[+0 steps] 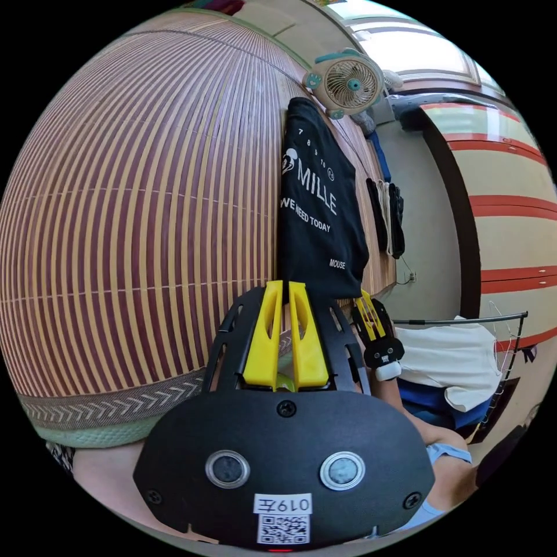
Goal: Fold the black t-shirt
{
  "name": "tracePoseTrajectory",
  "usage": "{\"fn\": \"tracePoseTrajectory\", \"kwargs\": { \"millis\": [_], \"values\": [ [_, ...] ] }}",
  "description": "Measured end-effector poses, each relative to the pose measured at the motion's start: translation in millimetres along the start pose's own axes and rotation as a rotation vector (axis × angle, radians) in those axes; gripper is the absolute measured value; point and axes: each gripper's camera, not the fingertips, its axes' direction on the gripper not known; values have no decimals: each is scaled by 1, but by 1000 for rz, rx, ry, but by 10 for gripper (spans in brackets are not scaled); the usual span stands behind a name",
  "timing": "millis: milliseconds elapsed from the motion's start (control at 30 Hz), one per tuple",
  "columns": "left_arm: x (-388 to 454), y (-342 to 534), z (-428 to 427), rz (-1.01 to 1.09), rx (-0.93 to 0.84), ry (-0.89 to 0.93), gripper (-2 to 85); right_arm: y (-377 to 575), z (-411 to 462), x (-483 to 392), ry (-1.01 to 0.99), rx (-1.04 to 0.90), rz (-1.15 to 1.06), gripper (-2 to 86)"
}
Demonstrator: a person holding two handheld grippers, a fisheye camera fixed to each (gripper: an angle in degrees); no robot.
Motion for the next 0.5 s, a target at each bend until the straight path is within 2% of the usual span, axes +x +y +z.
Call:
{"fn": "tracePoseTrajectory", "kwargs": {
  "millis": [100, 167, 233, 333, 467, 500],
  "values": [
    [50, 36, -4, 223, 67, -176, 11, -4, -9, -1, -17, 5, 29, -1],
    [100, 75, 6, 456, 188, -458, 11, -8, -14, -6, -15, 6, 34, -1],
    [129, 106, 25, 594, 270, -618, 11, -13, -16, -9, -16, -1, 35, -2],
    [165, 150, 71, 800, 274, -789, 11, -18, -20, -11, -27, -4, 46, -3],
    [198, 210, 148, 1072, 274, -1191, 12, -22, -25, -14, -31, 0, 48, -4],
    [201, 216, 155, 1093, 286, -1218, 12, -23, -26, -15, -31, 0, 48, -4]
  ]
}}
